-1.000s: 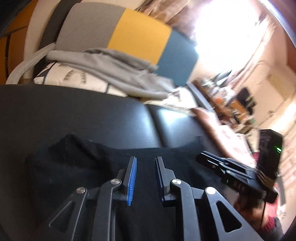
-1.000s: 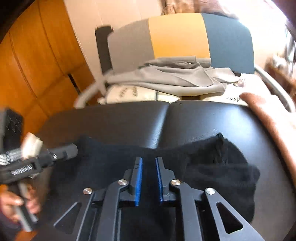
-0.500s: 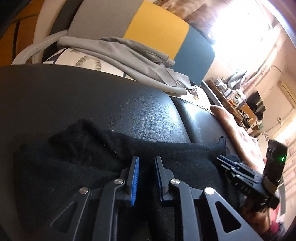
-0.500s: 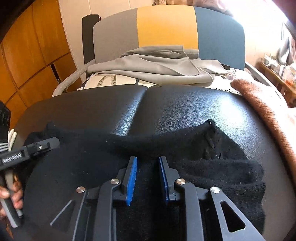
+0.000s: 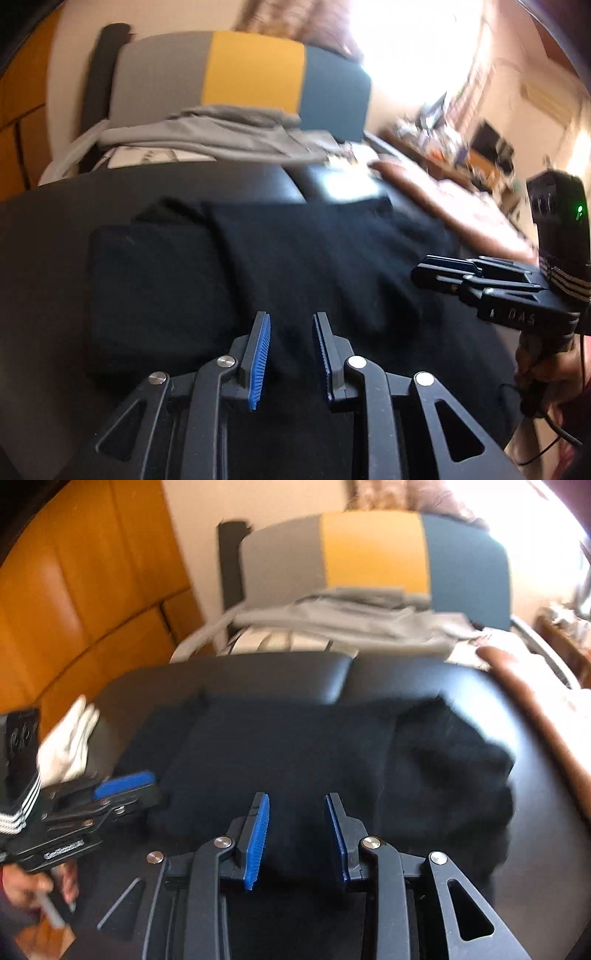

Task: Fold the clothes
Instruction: 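Smooth the black sweater flat on the seat with both open tools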

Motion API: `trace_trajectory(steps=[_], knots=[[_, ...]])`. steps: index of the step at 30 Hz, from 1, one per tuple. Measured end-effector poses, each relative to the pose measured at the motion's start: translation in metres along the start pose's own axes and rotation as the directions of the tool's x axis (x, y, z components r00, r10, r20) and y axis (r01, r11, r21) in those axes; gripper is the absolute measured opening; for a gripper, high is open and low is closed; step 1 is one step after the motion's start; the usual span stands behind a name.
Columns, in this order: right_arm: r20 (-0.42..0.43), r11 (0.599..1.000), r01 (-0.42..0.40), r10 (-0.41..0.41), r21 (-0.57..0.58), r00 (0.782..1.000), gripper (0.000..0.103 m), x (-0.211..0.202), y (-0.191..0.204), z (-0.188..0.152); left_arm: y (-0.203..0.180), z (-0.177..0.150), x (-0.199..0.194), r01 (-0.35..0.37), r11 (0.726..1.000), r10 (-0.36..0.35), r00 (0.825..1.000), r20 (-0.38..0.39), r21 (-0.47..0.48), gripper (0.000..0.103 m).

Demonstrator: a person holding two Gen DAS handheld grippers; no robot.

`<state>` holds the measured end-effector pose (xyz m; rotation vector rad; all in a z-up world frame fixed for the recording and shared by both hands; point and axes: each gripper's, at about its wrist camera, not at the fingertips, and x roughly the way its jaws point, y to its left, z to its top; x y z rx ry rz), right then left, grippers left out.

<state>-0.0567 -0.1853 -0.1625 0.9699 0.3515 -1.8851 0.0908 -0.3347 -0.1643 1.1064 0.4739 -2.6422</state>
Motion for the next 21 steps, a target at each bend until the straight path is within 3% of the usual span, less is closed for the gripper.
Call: trace_trajectory(steps=[3,6,14,17,19,21], knots=[[-0.009,0.998,0.04,-0.04,0.04,0.999,0.025,0.012,-0.009,-0.02,-0.003,-0.01,0.018,-0.029,0.998,0.031,0.999,-0.035,0.055,0.026],[0.012,0.996,0.081,-0.082,0.032,0.997,0.025,0.015,-0.005,-0.029,0.003,-0.01,0.017,-0.005,1.0,0.006,0.999,-0.039,0.016,0.026],[0.022,0.992,0.129,-0.128,-0.015,0.992,0.027,0.015,0.005,-0.032,-0.008,-0.013,0.017,-0.056,0.998,0.057,0.998,-0.024,0.03,0.026],[0.019,0.989,0.142,-0.142,-0.041,0.99,0.033,0.016,0.011,-0.03,-0.013,-0.012,0.018,-0.077,0.996,0.078,0.997,-0.025,0.042,0.026],[0.013,0.987,0.144,-0.143,-0.075,0.99,0.052,0.019,0.015,-0.029,-0.017,-0.011,0.017,-0.1,0.993,0.102,0.994,-0.028,0.064,0.026],[0.004,0.979,0.156,-0.157,-0.129,0.988,0.058,0.022,0.024,-0.03,-0.018,-0.012,0.011,-0.121,0.991,0.122,0.992,-0.03,0.054,0.027]])
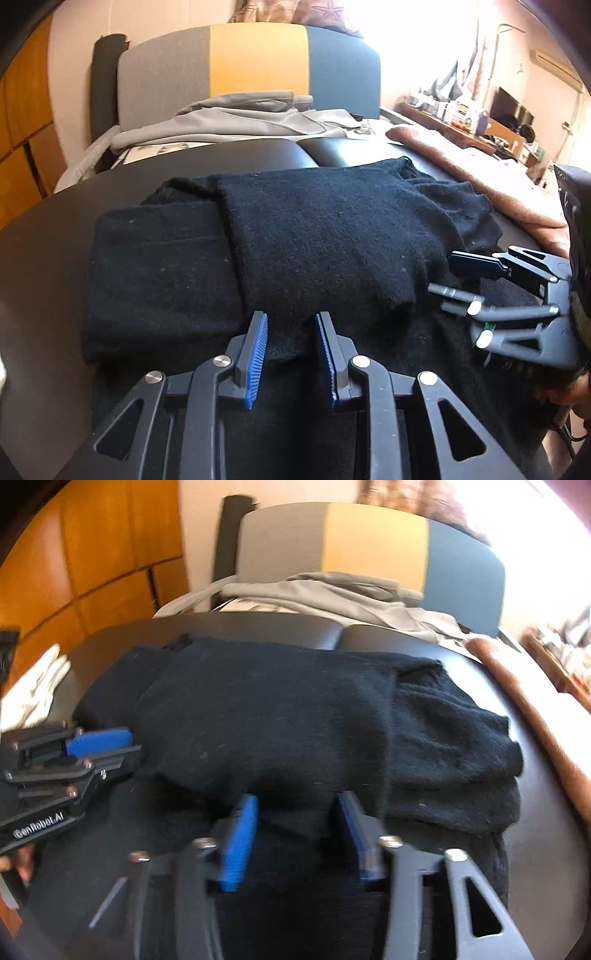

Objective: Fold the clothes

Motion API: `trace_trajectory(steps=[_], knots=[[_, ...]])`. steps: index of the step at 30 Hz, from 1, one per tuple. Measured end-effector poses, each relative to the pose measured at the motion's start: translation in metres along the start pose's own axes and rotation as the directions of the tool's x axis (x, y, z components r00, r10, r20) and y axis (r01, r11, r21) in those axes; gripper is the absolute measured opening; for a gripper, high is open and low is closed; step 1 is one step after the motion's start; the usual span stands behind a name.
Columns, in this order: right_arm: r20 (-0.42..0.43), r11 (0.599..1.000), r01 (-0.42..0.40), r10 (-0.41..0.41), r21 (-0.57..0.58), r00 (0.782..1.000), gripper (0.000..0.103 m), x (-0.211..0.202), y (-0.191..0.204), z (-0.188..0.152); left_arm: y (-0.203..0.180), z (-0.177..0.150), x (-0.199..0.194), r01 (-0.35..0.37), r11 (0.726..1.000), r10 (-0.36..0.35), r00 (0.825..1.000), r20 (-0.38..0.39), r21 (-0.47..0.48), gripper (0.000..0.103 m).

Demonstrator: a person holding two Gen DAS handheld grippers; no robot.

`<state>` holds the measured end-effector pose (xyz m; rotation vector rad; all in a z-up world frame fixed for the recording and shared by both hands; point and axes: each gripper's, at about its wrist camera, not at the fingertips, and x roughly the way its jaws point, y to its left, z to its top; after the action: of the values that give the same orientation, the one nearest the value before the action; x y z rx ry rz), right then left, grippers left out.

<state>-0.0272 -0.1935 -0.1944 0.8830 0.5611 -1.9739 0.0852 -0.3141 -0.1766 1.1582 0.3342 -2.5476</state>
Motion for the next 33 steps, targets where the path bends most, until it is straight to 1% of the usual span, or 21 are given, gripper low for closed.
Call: trace_trajectory(steps=[2,3,5,6,7,10,12,14,16,18,20,22,23,24,26,27,28,30,31,33], knots=[[-0.003,0.999,0.025,-0.025,-0.022,1.0,0.058,0.001,0.004,0.001,0.005,-0.01,-0.011,0.004,0.999,-0.005,1.0,-0.002,-0.044,0.027],[-0.002,1.0,0.02,-0.02,-0.018,1.0,0.059,0.0,0.003,0.001,0.008,-0.016,-0.016,0.011,0.998,-0.011,1.0,-0.004,-0.069,0.027],[-0.001,1.0,-0.015,0.015,-0.003,1.0,0.068,-0.001,-0.001,0.001,0.017,-0.031,-0.031,0.03,0.992,-0.03,1.0,0.003,-0.123,0.027],[-0.005,0.999,-0.051,0.051,0.005,0.999,0.078,-0.002,-0.003,0.001,0.024,-0.039,-0.04,0.043,0.987,-0.042,0.999,0.012,-0.153,0.027],[-0.011,0.997,-0.077,0.077,0.009,0.997,0.085,-0.004,-0.004,0.001,0.03,-0.048,-0.05,0.057,0.981,-0.054,0.998,0.023,-0.183,0.027],[-0.009,0.993,-0.116,0.116,0.002,0.993,0.085,-0.024,-0.004,-0.005,0.05,-0.073,-0.079,0.065,0.974,-0.056,0.997,0.044,-0.217,0.027],[0.033,0.98,-0.193,0.192,0.036,0.981,0.085,-0.052,-0.014,-0.021,0.068,-0.091,-0.095,0.072,0.969,-0.063,0.997,0.043,-0.238,0.027],[0.035,0.961,-0.257,0.254,0.099,0.967,0.085,-0.072,-0.033,-0.043,0.085,-0.109,-0.107,0.076,0.962,-0.07,0.997,0.031,-0.262,0.027],[0.03,0.929,-0.311,0.312,0.201,0.95,0.085,-0.093,-0.064,-0.076,0.101,-0.126,-0.115,0.09,0.953,-0.089,0.996,0.016,-0.29,0.027],[0.039,0.865,-0.374,0.384,0.335,0.923,0.085,-0.112,-0.1,-0.115,0.111,-0.135,-0.116,0.103,0.944,-0.11,0.994,-0.006,-0.314,0.027],[0.042,0.81,-0.4,0.424,0.43,0.905,0.085,-0.122,-0.126,-0.149,0.119,-0.141,-0.122,0.127,0.924,-0.134,0.991,0.005,-0.36,0.027],[0.05,0.759,-0.418,0.457,0.498,0.888,0.085,-0.135,-0.143,-0.181,0.125,-0.148,-0.126,0.157,0.9,-0.169,0.986,0.006,-0.406,0.027],[0.051,0.747,-0.427,0.469,0.51,0.882,0.085,-0.139,-0.145,-0.193,0.128,-0.152,-0.128,0.175,0.887,-0.19,0.982,0.006,-0.428,0.027],[0.052,0.735,-0.435,0.481,0.521,0.875,0.085,-0.144,-0.147,-0.205,0.127,-0.158,-0.131,0.179,0.883,-0.196,0.981,0.004,-0.433,0.027],[0.048,0.712,-0.45,0.507,0.539,0.86,0.085,-0.148,-0.145,-0.224,0.124,-0.169,-0.139,0.177,0.892,-0.202,0.979,-0.018,-0.416,0.027],[0.037,0.7,-0.459,0.528,0.546,0.849,0.085,-0.145,-0.14,-0.231,0.122,-0.173,-0.142,0.175,0.897,-0.205,0.978,-0.032,-0.405,0.027],[0.017,0.702,-0.456,0.536,0.547,0.844,0.085,-0.141,-0.136,-0.235,0.119,-0.176,-0.145,0.173,0.902,-0.207,0.977,-0.046,-0.395,0.027],[-0.04,0.722,-0.427,0.531,0.544,0.846,0.085,-0.127,-0.124,-0.242,0.115,-0.185,-0.15,0.172,0.912,-0.214,0.974,-0.076,-0.372,0.027],[-0.061,0.728,-0.415,0.529,0.546,0.847,0.085,-0.12,-0.119,-0.245,0.112,-0.191,-0.15,0.166,0.92,-0.214,0.971,-0.102,-0.356,0.027],[-0.07,0.716,-0.398,0.527,0.574,0.847,0.085,-0.104,-0.116,-0.25,0.106,-0.201,-0.146,0.153,0.934,-0.212,0.964,-0.158,-0.322,0.028]])
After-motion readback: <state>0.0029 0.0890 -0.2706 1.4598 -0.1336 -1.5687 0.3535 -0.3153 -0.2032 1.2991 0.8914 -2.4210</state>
